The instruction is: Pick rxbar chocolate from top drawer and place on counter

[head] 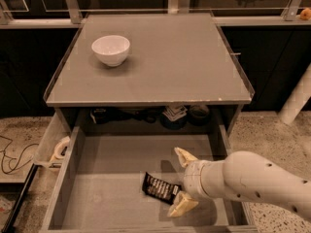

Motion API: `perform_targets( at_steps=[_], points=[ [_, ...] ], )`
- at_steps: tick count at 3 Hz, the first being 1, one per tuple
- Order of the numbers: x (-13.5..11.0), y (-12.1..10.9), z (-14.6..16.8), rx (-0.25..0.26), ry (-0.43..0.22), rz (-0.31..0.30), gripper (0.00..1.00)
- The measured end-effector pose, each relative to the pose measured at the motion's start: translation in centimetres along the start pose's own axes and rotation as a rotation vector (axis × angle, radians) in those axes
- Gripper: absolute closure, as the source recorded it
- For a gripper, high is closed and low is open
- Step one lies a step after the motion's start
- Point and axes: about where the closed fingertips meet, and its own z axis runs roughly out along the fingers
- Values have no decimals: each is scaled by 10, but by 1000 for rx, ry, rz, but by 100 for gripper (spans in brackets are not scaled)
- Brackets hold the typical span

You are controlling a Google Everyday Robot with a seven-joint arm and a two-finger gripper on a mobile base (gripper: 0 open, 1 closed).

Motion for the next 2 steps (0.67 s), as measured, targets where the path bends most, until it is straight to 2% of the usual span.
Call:
perform_targets(
  at_steps=[2],
  points=[
    [4,16,34,-59,-12,42,0]
  ],
)
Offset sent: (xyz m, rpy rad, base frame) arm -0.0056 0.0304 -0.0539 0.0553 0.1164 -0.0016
